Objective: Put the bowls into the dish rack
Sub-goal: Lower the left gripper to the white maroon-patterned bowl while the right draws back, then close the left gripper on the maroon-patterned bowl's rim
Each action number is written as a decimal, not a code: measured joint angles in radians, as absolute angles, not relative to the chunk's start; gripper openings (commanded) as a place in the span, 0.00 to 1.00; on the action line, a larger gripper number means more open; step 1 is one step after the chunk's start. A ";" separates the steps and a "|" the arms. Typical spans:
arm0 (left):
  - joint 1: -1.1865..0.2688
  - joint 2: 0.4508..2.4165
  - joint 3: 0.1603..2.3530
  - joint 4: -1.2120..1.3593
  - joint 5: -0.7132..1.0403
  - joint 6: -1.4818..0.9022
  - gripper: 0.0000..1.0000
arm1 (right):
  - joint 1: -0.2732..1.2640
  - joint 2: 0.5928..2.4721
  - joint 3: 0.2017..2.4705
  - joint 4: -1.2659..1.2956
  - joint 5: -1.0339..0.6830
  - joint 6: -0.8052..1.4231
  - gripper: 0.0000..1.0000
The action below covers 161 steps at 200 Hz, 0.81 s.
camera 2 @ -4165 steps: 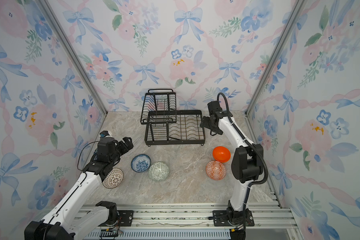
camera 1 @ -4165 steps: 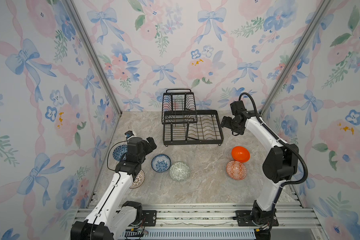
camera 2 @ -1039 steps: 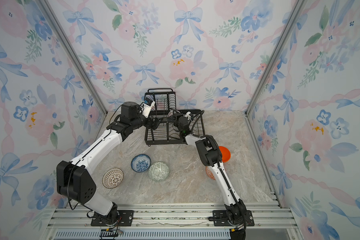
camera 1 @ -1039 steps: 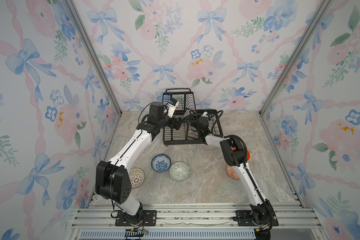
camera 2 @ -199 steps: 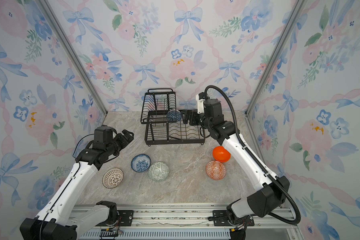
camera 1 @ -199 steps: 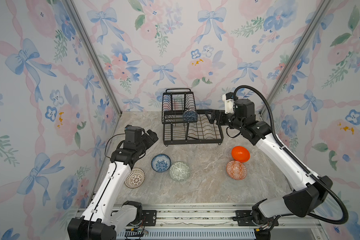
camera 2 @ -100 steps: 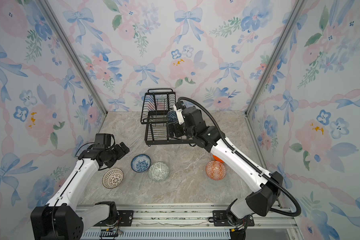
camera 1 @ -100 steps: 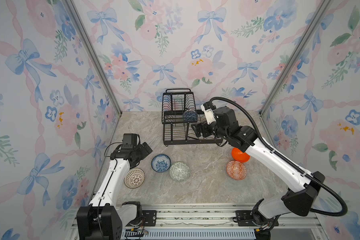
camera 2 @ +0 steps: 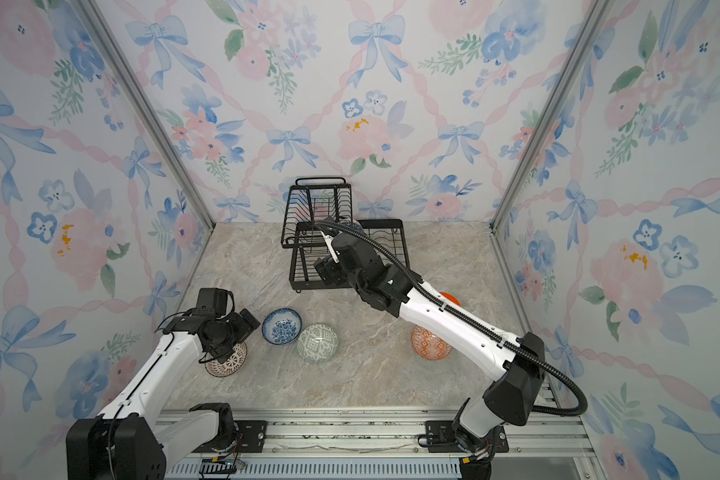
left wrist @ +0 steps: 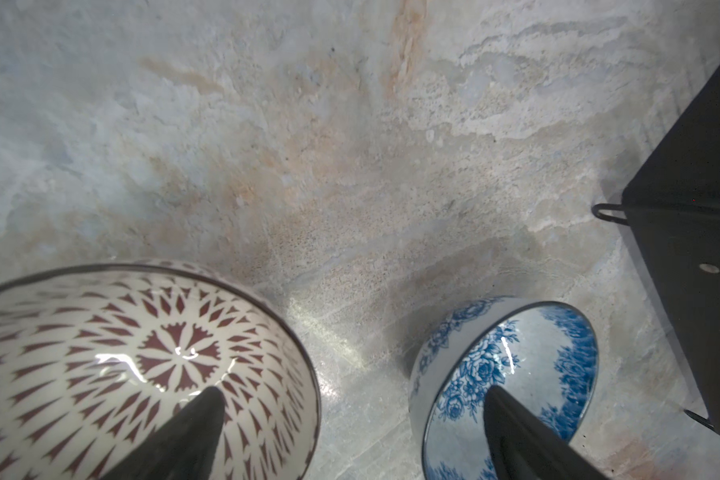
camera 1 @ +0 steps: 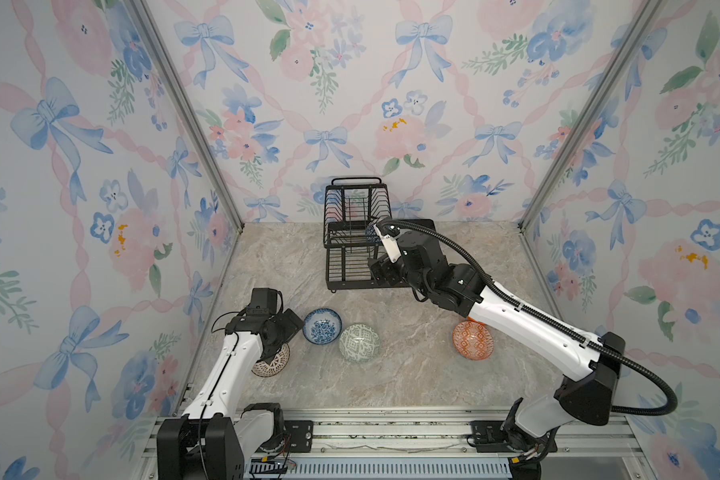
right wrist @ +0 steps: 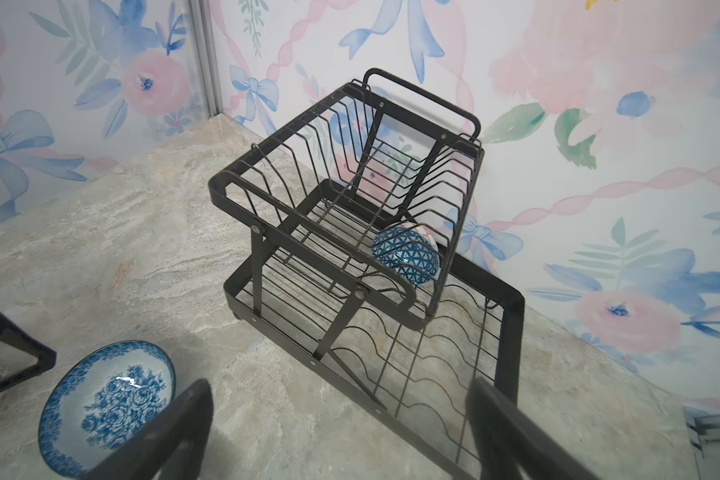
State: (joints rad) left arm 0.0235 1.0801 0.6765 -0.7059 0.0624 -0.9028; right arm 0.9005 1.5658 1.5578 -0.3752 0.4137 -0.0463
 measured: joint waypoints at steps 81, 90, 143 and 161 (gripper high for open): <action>0.033 1.169 0.651 -0.705 0.030 -0.890 0.67 | 0.907 1.536 1.493 -0.352 0.465 -0.046 0.97; 0.033 1.171 0.651 -0.705 0.025 -0.888 0.61 | 0.907 1.526 1.484 -0.349 0.469 -0.045 0.97; 0.033 1.174 0.670 -0.705 0.018 -0.847 0.31 | 0.907 1.475 1.439 -0.343 0.489 -0.044 0.97; 0.033 1.174 0.685 -0.705 0.007 -0.830 0.16 | 0.907 1.467 1.434 -0.343 0.496 -0.041 0.97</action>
State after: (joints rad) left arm 0.0330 1.1736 0.6846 -0.7052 0.0074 -0.8303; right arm 0.9066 1.4670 1.4338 -0.3428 0.4957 -0.0414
